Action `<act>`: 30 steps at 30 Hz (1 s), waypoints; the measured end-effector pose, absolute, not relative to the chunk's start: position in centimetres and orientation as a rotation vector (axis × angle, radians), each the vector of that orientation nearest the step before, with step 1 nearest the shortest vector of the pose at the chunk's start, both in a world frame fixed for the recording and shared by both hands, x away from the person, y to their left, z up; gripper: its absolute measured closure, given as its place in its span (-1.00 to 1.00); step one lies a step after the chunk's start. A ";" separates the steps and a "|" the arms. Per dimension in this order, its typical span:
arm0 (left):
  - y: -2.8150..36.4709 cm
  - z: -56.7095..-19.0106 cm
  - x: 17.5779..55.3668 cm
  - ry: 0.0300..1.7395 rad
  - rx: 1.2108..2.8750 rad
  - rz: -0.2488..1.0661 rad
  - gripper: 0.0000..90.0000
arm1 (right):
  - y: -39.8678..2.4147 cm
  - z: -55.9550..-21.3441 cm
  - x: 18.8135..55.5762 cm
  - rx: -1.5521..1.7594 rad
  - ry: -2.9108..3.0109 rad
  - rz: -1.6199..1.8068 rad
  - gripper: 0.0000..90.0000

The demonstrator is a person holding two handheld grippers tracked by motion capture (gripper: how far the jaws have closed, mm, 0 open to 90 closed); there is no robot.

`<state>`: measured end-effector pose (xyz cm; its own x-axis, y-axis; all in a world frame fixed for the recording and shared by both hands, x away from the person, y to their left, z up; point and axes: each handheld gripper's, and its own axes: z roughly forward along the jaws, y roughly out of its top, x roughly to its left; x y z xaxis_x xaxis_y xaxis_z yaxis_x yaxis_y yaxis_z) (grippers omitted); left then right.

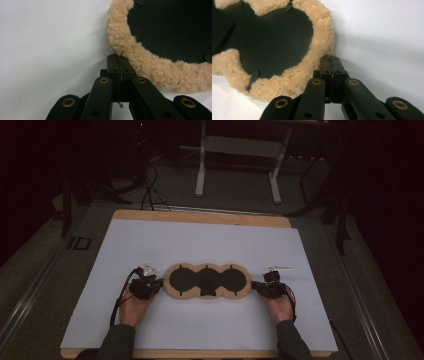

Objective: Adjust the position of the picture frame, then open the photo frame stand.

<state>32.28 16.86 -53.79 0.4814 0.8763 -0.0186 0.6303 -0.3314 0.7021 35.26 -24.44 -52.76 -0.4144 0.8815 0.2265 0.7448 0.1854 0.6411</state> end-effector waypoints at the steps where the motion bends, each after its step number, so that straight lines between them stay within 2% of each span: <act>1: 16.8 -53.8 32.2 1.238 2.081 0.494 1.00 | -24.3 -52.6 35.2 1.564 2.264 1.020 1.00; 4: 17.0 -53.6 32.1 1.241 2.085 0.506 0.94 | -23.8 -52.0 35.0 1.495 2.274 0.972 1.00; 13: 17.9 -52.3 30.7 1.201 2.002 0.493 0.76 | -23.4 -49.8 32.9 1.330 2.273 0.963 0.72; 22: 17.6 -51.5 29.9 1.164 1.989 0.491 0.67 | -24.9 -50.8 31.6 1.320 2.198 1.086 0.56; 30: 16.4 -50.9 29.0 1.102 1.984 0.473 0.54 | -25.6 -51.2 31.3 1.342 2.158 1.081 0.50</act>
<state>29.02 16.41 -50.94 0.5504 0.8331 -0.0554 0.5340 -0.3003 0.7903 31.34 -25.60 -51.25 -0.4734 0.8774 0.0774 0.5873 0.2489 0.7701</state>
